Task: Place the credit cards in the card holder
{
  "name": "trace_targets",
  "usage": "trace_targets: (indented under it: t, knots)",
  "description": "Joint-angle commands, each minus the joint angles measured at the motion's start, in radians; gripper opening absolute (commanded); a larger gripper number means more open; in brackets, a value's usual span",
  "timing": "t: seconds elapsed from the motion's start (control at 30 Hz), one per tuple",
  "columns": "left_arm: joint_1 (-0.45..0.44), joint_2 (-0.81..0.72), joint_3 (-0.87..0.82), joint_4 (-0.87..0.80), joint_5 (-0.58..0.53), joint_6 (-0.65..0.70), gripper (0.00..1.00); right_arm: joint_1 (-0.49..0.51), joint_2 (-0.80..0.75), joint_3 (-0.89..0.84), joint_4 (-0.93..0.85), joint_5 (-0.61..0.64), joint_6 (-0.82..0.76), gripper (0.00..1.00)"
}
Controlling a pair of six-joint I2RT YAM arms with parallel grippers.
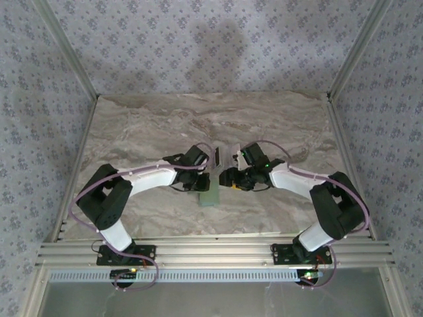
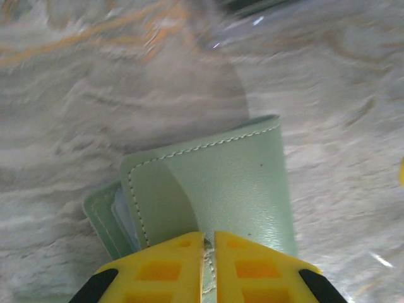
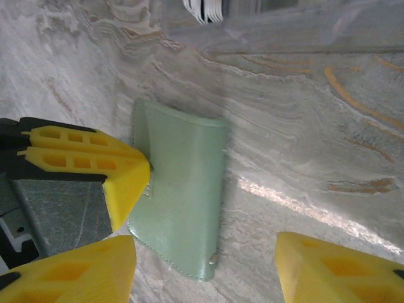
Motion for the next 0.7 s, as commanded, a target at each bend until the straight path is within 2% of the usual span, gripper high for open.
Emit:
trace_targets:
  t: [0.0, 0.27, 0.67]
  knots:
    - [0.003, -0.032, -0.060, -0.010, -0.054, -0.009, 0.13, 0.023, 0.047, 0.013, 0.028, -0.024, -0.008, 0.65]
    - [0.006, -0.065, -0.188, 0.047, -0.064, -0.040, 0.12, 0.060, 0.175, 0.058, 0.141, -0.115, 0.011, 0.66]
    - [0.079, -0.098, -0.333, 0.174, -0.021, -0.078, 0.11, 0.118, 0.278, 0.054, 0.362, -0.204, 0.167, 0.47]
